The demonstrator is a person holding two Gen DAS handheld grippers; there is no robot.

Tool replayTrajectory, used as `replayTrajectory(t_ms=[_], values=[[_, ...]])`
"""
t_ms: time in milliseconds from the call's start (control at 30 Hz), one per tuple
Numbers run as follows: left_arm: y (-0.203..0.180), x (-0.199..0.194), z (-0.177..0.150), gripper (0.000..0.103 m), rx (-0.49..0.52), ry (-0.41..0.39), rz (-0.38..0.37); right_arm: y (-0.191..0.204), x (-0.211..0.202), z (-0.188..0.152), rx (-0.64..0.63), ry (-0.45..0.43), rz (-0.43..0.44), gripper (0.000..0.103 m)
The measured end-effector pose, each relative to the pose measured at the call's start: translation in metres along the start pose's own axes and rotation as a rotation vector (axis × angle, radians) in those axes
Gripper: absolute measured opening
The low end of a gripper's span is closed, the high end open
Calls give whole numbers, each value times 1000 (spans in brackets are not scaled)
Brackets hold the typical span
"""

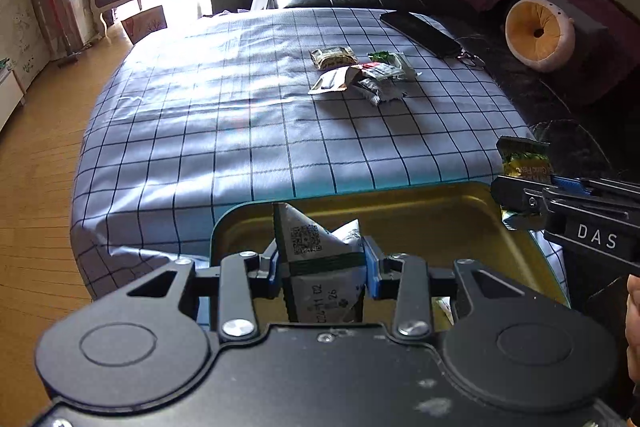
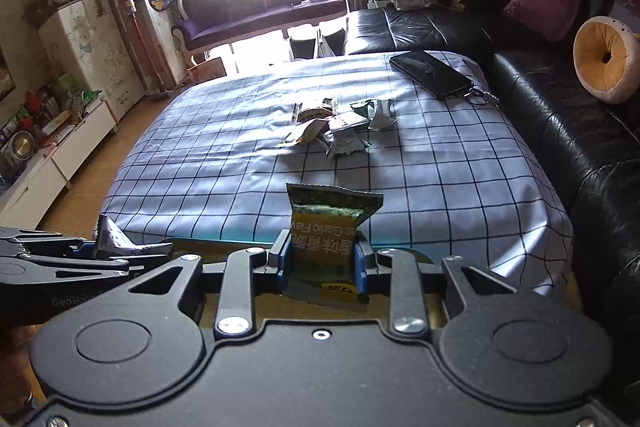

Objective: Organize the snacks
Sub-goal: 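Carry the white-green packet and green chip bag over the gold tray, then lower both snacks into the gold tray and open both grippers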

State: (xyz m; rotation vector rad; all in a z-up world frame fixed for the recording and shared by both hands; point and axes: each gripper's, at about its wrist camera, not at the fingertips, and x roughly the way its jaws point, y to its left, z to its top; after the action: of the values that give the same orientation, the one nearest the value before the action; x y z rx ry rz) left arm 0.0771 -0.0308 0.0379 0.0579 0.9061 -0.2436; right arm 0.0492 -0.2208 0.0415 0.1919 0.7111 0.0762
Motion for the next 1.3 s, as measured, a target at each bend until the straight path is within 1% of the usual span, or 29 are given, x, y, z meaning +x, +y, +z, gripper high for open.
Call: replayTrajectory(t_ms=[333,500,667,867,1100,1200,1300], values=[[-8,-10,-33,38,-28,44,-34,-2,-17,-26,19,41,11,39],[-10,-11,-42,38,-49,53,-46,-9,-25,-37,42,59,-2,39],[-12,-6,-45,38,-75,83,-79,-19,-27,-46,83,75,-17,39],[-26,2,-45,38,-48,99,-114,-26,-21,-53,120,114,-26,39],[-35,9,-42,38,-28,110,-118,-29,-18,-56,125,122,-28,39],[-35,8,-42,37,-26,105,-121,-28,-17,-57,126,132,-23,39],[-35,8,-43,38,-22,98,-118,-27,-16,-57,126,137,-18,39]])
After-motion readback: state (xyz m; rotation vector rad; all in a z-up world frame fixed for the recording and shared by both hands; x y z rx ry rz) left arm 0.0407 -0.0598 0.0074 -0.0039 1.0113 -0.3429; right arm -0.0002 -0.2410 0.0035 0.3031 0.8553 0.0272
